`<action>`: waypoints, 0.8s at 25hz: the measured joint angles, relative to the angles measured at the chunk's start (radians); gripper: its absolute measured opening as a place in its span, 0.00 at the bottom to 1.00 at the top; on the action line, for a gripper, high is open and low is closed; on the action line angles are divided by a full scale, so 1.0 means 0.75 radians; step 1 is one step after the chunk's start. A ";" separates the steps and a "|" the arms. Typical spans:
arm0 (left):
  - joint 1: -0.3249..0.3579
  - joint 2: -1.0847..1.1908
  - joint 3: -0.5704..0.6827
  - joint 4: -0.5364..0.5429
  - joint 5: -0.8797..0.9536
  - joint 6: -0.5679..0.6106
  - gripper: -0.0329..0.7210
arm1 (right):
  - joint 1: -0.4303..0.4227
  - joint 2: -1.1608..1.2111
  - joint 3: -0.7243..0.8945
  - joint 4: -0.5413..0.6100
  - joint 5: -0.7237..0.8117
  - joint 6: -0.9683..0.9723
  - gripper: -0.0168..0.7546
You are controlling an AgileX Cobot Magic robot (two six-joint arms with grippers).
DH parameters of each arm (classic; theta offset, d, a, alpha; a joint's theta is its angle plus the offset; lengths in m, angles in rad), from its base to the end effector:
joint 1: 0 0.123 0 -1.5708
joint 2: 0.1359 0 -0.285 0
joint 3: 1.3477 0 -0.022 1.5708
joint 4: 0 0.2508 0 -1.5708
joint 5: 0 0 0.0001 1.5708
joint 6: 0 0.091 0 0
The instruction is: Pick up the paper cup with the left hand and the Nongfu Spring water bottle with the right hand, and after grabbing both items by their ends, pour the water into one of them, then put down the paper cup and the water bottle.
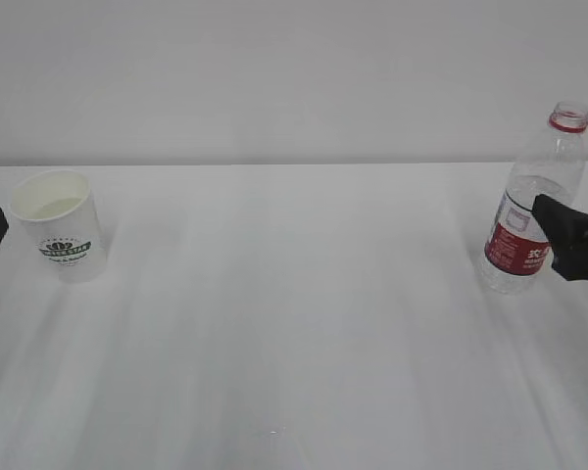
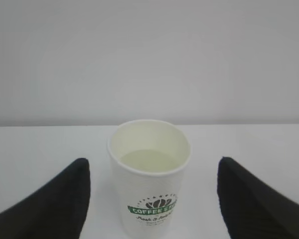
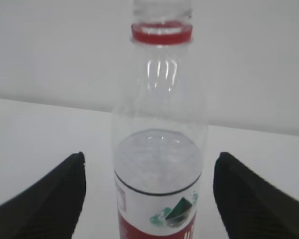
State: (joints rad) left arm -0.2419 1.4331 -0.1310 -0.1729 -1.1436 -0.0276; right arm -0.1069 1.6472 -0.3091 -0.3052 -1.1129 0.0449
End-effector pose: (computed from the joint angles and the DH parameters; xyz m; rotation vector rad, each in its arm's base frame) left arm 0.1948 -0.0334 0.1736 -0.0029 1.6485 -0.1312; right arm 0.2476 -0.0019 0.1566 -0.1892 1.7123 0.0876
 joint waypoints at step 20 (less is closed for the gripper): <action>0.000 -0.180 -0.055 -0.027 0.155 0.000 0.81 | 0.000 -0.390 0.010 -0.056 0.272 0.085 0.79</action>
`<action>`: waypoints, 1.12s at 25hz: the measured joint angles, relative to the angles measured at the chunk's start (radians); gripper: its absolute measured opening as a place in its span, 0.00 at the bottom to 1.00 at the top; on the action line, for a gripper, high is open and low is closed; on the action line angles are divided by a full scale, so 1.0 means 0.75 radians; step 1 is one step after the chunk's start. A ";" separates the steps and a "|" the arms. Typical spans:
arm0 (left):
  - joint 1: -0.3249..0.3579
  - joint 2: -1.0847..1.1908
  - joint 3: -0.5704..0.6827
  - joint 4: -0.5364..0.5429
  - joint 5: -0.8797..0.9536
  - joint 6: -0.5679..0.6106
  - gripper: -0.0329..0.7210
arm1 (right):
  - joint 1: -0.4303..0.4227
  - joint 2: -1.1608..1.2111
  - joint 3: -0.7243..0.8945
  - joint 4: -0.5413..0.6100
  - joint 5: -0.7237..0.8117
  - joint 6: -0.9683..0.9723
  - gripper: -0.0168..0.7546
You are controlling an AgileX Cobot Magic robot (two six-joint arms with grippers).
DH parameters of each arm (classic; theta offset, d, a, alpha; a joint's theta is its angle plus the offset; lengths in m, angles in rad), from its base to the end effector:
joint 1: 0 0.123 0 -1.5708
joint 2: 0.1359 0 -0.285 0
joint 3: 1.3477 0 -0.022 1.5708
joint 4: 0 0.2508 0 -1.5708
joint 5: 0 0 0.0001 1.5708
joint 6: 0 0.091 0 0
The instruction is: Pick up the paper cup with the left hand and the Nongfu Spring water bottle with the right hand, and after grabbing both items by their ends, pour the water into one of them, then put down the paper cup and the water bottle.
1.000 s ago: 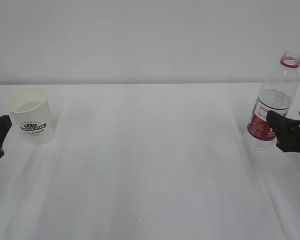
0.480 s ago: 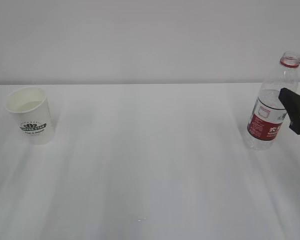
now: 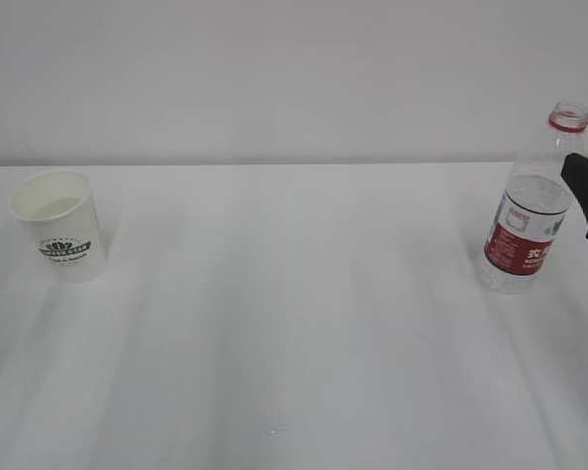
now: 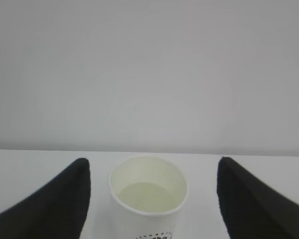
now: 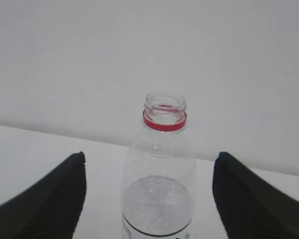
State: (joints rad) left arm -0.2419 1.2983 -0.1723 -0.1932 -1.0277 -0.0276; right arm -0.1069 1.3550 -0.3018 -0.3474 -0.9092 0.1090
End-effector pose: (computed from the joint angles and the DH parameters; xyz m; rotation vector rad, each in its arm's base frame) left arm 0.1950 -0.0327 0.1985 -0.0385 1.5917 -0.1574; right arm 0.2266 0.0002 0.2056 -0.2084 1.6416 0.0605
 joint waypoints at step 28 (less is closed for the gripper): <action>0.000 -0.801 -0.145 -0.121 0.852 0.289 0.74 | 0.000 -0.535 0.008 -0.190 0.440 0.200 0.79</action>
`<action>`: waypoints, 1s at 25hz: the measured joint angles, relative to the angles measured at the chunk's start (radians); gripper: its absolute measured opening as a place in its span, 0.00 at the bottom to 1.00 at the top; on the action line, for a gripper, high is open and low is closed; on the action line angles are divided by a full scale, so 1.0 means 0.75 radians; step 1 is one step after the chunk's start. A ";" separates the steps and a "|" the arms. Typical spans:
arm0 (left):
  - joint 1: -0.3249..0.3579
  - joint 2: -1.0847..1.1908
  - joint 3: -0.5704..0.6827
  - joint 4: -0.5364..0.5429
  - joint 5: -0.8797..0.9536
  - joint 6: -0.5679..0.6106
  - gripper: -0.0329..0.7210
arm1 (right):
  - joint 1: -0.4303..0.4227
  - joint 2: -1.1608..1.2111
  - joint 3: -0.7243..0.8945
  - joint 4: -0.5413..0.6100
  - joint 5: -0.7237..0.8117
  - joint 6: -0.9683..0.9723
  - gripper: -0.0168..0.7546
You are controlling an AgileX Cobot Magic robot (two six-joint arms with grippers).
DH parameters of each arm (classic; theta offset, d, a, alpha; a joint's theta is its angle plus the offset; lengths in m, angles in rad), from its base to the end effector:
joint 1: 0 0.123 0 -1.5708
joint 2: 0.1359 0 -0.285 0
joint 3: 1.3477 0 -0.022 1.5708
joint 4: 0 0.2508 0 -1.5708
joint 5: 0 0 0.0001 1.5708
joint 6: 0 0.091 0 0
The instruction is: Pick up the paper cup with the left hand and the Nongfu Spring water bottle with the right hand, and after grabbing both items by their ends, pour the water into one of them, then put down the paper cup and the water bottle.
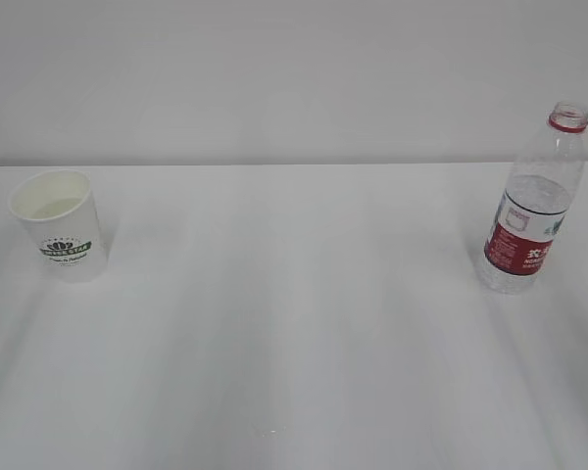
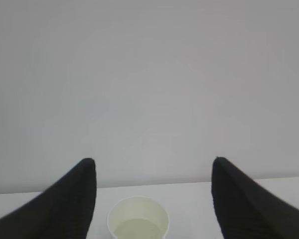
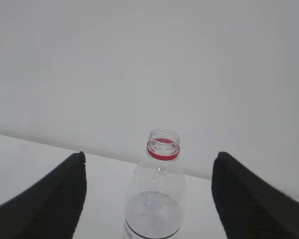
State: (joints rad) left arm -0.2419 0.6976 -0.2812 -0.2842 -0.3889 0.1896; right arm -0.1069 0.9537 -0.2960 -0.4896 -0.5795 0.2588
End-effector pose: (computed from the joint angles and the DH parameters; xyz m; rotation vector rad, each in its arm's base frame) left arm 0.1414 -0.0249 0.2777 0.0428 1.5273 -0.1711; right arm 0.1804 0.0042 0.2545 -0.2434 1.5975 0.0041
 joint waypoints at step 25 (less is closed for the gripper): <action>0.154 -0.361 -0.196 0.176 0.701 0.066 0.71 | 0.000 -0.345 0.005 -0.539 0.266 0.523 0.79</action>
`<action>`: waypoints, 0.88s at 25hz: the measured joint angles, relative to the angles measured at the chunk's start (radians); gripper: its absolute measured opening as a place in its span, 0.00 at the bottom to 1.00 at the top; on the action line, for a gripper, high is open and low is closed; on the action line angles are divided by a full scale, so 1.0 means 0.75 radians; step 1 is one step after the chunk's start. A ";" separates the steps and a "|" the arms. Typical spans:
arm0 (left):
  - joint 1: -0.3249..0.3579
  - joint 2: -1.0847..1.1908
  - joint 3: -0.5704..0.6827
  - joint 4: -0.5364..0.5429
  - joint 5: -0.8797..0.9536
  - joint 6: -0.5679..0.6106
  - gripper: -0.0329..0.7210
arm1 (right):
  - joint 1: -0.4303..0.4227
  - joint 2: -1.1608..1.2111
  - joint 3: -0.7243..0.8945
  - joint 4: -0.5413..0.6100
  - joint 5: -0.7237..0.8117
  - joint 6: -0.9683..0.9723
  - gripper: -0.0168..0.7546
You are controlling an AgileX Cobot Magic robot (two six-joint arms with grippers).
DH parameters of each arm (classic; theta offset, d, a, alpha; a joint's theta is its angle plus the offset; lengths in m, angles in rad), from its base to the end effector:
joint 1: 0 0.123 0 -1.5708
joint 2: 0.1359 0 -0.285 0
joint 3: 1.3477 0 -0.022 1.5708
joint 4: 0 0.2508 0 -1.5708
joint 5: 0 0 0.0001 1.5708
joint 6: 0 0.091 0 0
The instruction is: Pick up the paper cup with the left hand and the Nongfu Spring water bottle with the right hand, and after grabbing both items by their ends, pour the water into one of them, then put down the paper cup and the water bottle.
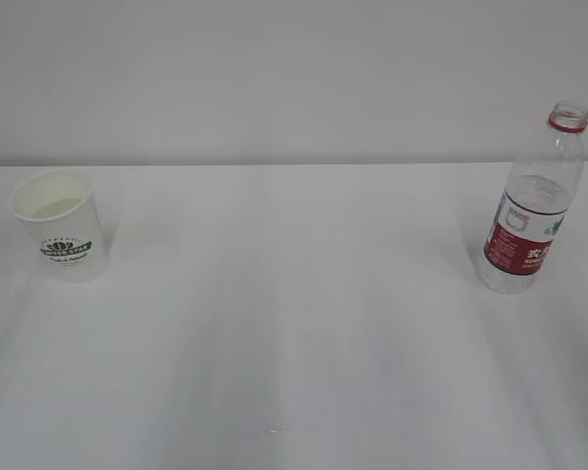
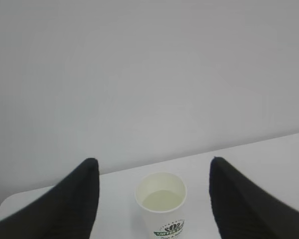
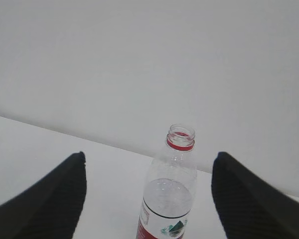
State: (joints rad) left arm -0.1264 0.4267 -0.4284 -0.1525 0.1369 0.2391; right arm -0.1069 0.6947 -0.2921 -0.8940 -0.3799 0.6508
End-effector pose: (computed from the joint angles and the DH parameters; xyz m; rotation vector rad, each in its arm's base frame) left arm 0.0966 -0.0142 0.3149 0.1890 1.6063 -0.0464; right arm 0.1420 0.0112 0.2704 -0.3042 1.6097 0.0005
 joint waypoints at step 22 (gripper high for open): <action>0.006 -0.280 -0.078 0.019 0.485 -0.034 0.67 | 0.000 -0.003 0.000 -0.085 0.003 0.113 0.79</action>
State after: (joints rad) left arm -0.1222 0.2166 -0.4870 -0.1385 0.5007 0.2139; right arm -0.1069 0.6924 -0.2921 -0.9579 -0.3775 0.7359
